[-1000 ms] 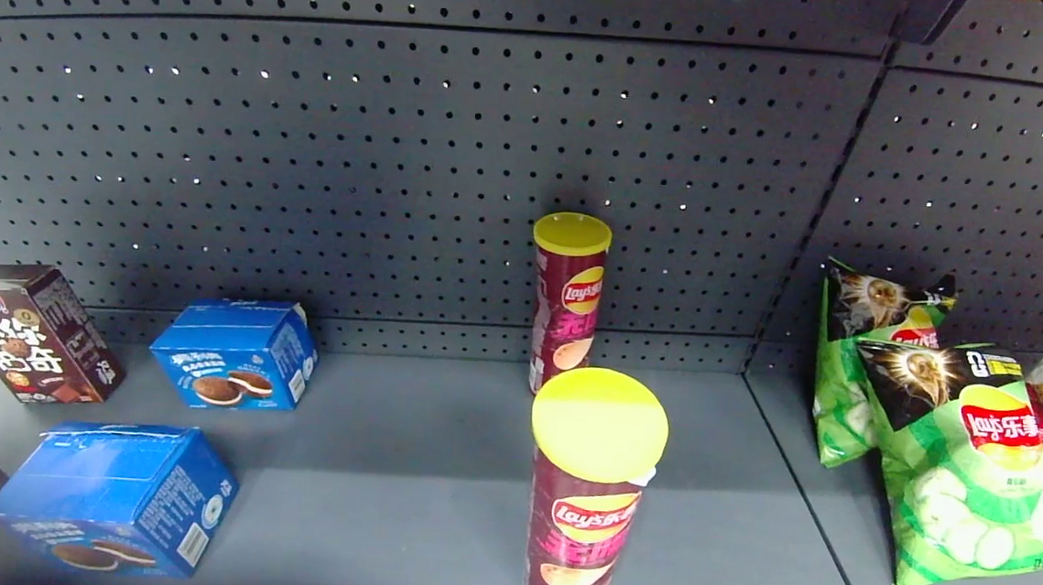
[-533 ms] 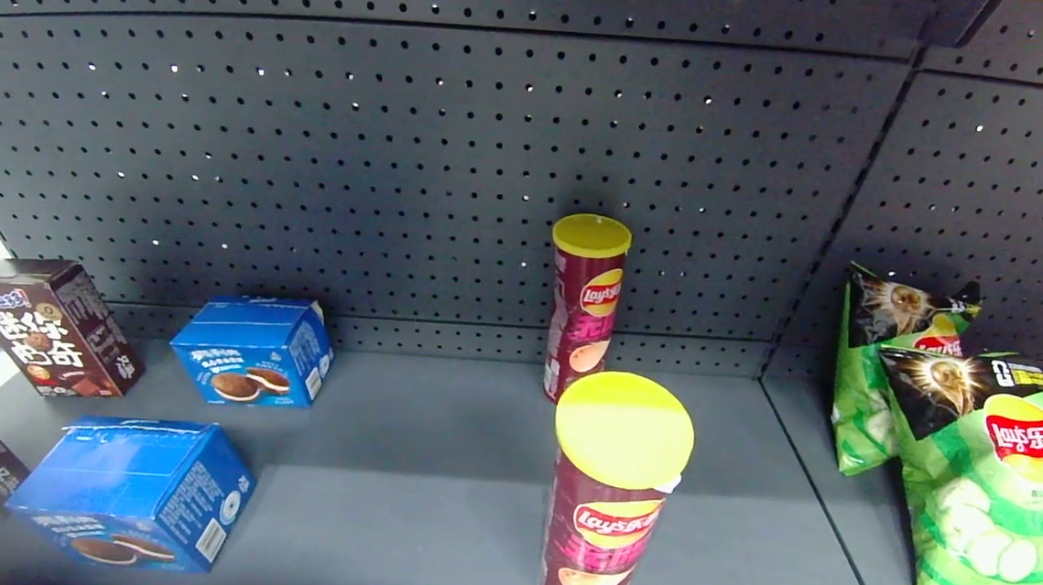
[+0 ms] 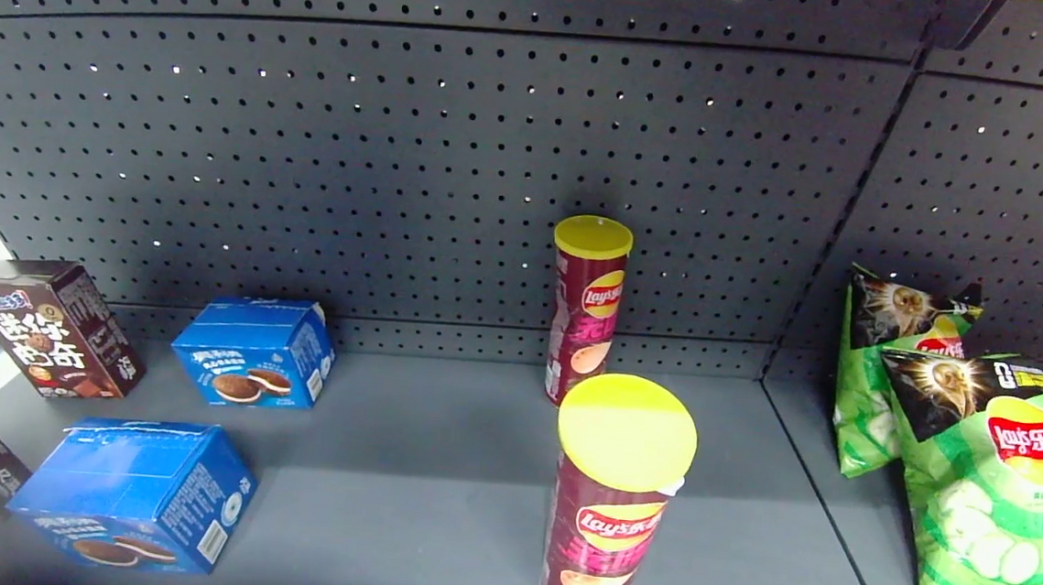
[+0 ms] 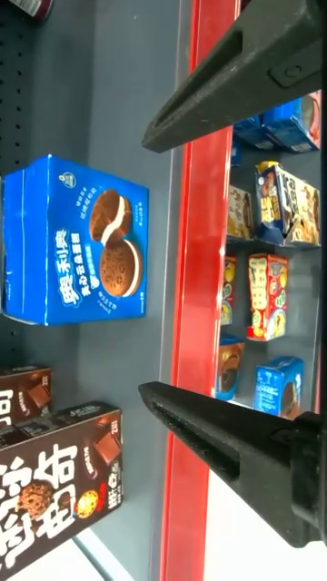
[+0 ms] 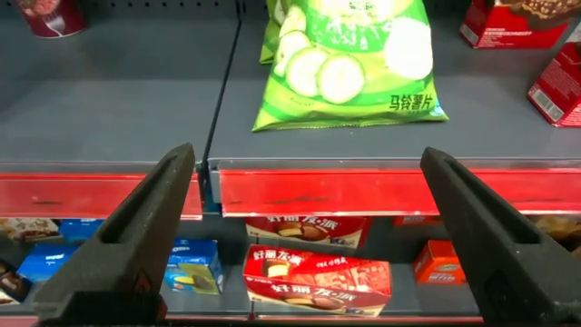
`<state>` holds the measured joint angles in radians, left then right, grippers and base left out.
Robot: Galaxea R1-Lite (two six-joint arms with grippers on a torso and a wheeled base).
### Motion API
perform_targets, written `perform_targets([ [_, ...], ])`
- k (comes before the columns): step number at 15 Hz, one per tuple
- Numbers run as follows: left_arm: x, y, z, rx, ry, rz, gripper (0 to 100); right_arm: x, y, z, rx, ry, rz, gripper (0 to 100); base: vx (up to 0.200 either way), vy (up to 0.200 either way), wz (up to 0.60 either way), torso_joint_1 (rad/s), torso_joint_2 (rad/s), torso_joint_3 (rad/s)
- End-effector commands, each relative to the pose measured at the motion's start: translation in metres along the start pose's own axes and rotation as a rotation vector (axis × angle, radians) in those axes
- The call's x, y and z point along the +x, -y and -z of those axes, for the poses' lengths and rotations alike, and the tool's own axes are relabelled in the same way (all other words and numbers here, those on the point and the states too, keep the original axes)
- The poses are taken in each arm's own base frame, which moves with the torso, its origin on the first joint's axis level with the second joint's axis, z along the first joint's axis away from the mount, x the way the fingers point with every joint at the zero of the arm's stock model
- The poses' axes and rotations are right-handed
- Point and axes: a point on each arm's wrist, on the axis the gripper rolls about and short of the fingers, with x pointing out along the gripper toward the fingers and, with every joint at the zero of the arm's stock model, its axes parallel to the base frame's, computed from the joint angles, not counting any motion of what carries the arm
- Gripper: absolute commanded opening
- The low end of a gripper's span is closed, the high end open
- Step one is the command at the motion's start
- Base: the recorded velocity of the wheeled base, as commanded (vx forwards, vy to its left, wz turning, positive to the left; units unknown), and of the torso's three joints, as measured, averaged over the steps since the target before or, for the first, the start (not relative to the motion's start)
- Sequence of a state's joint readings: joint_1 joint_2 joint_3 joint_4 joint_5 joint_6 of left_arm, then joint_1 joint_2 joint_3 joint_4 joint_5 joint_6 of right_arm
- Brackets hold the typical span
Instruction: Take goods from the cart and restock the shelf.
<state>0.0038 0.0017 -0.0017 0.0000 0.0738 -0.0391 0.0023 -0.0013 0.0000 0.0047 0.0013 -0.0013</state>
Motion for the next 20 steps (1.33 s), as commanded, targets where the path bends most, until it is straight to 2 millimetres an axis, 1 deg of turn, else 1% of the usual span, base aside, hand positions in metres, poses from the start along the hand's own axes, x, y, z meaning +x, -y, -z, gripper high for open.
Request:
perform_targets([
  [1, 0.0000, 0.0000, 0.0001, -0.001, 0.000, -0.001, 100, 0.0001, 0.0000, 0.0000, 0.000, -0.001, -0.001, 100, 0.000, 0.000, 0.00, 0.000, 0.00, 0.000],
  [20, 0.0000, 0.0000, -0.0001, 0.001, 0.001, 0.006, 100, 0.0001, 0.0000, -0.0002, 0.000, 0.000, 0.001, 100, 0.000, 0.000, 0.00, 0.000, 0.00, 0.000],
])
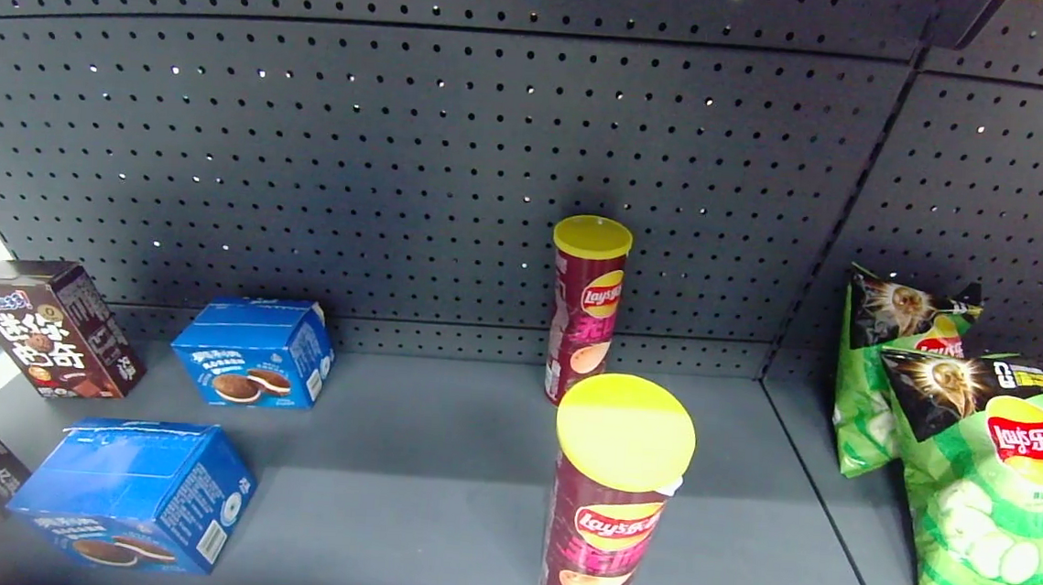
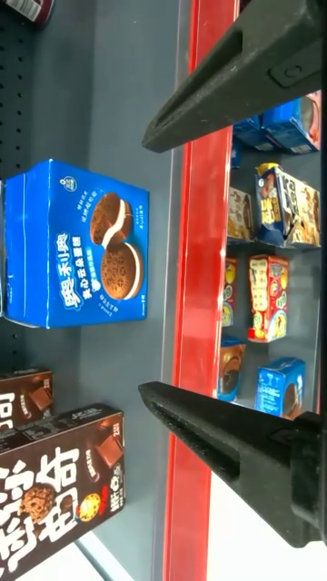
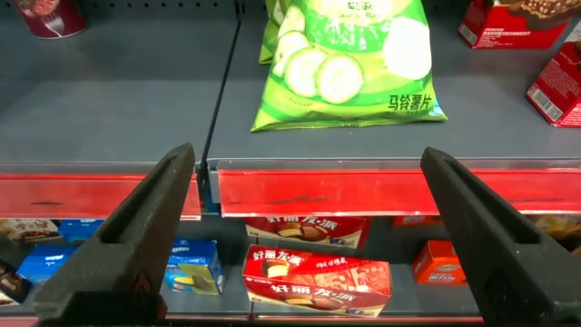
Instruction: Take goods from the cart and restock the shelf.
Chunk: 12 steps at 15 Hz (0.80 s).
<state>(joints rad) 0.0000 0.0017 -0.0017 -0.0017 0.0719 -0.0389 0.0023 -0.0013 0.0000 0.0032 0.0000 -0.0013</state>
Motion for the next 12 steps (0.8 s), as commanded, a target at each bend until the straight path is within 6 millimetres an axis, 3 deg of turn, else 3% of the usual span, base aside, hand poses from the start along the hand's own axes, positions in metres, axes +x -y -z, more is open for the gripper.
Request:
perform_targets([
  [1, 0.0000, 0.0000, 0.0001, 0.001, 0.000, 0.000, 100, 0.0001, 0.0000, 0.0000, 0.000, -0.001, -0.001, 100, 0.000, 0.000, 0.00, 0.000, 0.00, 0.000],
  [12, 0.0000, 0.0000, 0.0005, 0.001, 0.000, 0.000, 100, 0.0001, 0.0000, 0.0001, -0.002, -0.003, -0.002, 100, 0.000, 0.000, 0.00, 0.000, 0.00, 0.000],
])
